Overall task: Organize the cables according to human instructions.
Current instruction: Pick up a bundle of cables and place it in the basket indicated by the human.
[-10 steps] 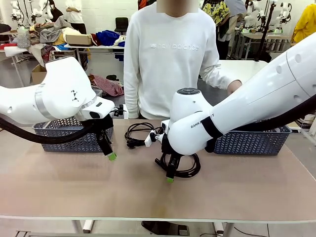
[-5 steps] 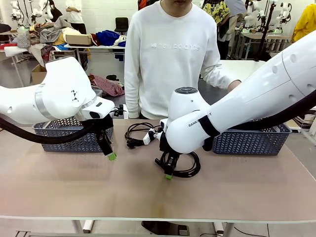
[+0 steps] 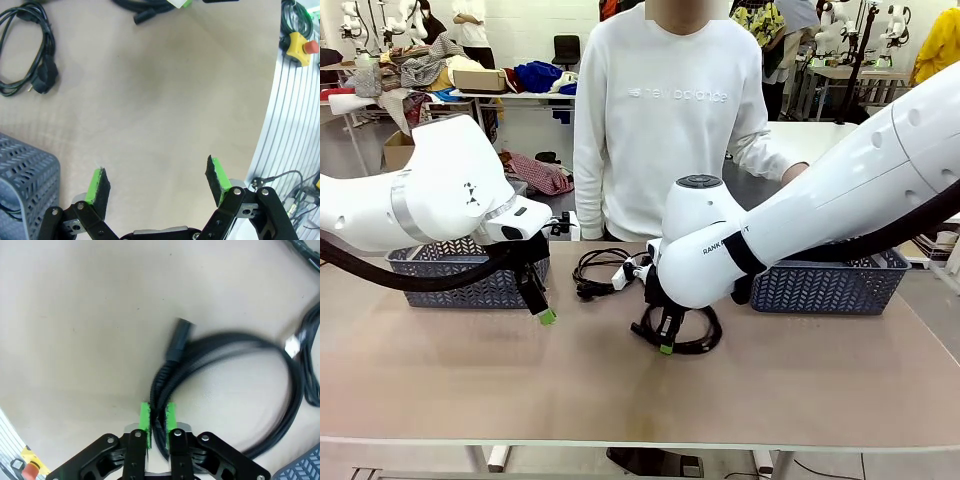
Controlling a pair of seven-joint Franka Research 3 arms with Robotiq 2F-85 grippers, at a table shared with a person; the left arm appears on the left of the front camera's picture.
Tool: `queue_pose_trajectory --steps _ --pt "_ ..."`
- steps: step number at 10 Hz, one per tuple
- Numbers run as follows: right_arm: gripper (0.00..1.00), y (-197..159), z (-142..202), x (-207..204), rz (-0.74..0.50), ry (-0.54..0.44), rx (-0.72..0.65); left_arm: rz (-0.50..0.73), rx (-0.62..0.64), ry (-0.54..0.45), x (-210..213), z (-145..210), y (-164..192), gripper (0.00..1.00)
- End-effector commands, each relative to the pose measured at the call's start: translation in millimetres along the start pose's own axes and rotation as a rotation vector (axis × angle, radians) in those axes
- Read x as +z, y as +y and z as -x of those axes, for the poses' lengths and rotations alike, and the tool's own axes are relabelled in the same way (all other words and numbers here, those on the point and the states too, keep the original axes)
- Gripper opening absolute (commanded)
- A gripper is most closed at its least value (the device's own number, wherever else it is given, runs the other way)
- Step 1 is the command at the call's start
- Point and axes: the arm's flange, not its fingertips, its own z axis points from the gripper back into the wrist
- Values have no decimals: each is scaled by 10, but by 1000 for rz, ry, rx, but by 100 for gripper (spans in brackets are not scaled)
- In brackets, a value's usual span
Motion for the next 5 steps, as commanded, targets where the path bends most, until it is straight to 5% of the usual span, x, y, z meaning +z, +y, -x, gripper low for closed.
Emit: queue_pose_trajectory --steps 1,5 --pt "0 58 -35 41 -24 13 -29 0 7 -2 8 12 2 100" --pt "0 236 1 306 -85 53 -48 0 7 -2 8 12 2 100"
